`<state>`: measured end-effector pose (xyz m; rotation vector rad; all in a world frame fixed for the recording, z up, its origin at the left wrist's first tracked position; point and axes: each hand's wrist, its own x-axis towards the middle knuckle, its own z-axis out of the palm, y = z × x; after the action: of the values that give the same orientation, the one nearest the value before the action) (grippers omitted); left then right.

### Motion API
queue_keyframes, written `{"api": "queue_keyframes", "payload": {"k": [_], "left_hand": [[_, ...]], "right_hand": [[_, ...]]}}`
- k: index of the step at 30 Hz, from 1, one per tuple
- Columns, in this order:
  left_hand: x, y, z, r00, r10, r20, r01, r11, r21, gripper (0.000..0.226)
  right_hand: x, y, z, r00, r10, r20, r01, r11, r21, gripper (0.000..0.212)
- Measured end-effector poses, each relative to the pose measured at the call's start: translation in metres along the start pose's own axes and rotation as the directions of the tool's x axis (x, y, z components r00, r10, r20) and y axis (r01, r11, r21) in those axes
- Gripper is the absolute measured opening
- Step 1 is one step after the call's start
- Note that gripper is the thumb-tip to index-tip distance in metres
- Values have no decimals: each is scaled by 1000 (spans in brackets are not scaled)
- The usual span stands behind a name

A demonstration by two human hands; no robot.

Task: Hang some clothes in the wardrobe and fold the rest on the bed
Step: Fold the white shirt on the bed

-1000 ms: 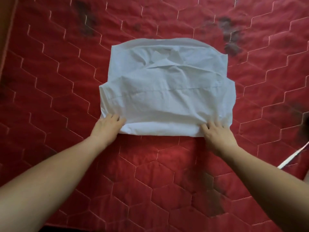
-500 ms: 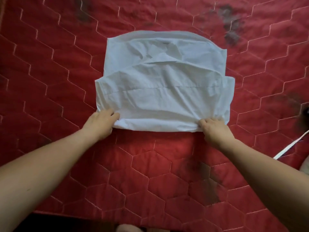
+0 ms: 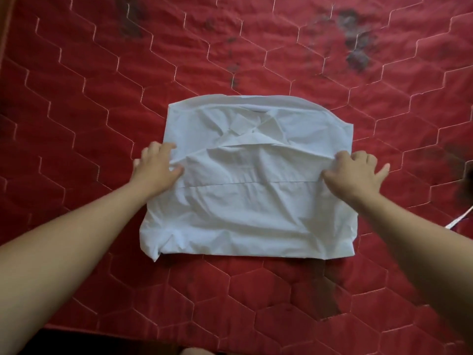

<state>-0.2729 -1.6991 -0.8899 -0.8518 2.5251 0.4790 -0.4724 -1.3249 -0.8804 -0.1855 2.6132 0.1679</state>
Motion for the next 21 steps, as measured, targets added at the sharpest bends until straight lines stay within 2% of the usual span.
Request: {"api": "queue_keyframes", "payload": {"k": [2, 4, 6, 9, 11, 14, 18, 21], "left_hand": [[13, -2, 3, 976, -25, 216, 36, 998, -48, 41], [10, -5, 10, 957, 2, 290, 28, 995, -100, 24], [1, -6, 13, 968, 60, 246, -36, 994, -101, 9], [-5, -7, -5, 988, 130, 80, -118, 982, -145, 20], [1, -6, -25, 985, 173, -20, -174, 971, -163, 10], [21, 3, -58, 959, 244, -144, -265, 953, -149, 3], [63, 18, -83, 934, 255, -251, -288, 952, -105, 10], [90, 27, -76, 981, 137, -135, -144, 989, -45, 20]], "right_hand": [[11, -1, -3, 991, 70, 112, -70, 998, -9, 33], [11, 1, -5, 990, -2, 138, 1, 1000, 12, 21], [6, 6, -6, 991, -86, 105, 81, 996, 48, 16], [-1, 14, -13, 977, -182, -110, 188, 981, 49, 15], [2, 14, -27, 946, -205, -250, 227, 972, 60, 18], [19, 8, -54, 908, -187, -374, 242, 964, 107, 17], [54, -4, -75, 868, -148, -474, 222, 970, 103, 14], [74, -15, -68, 922, -91, -376, 123, 991, 61, 21]]}}
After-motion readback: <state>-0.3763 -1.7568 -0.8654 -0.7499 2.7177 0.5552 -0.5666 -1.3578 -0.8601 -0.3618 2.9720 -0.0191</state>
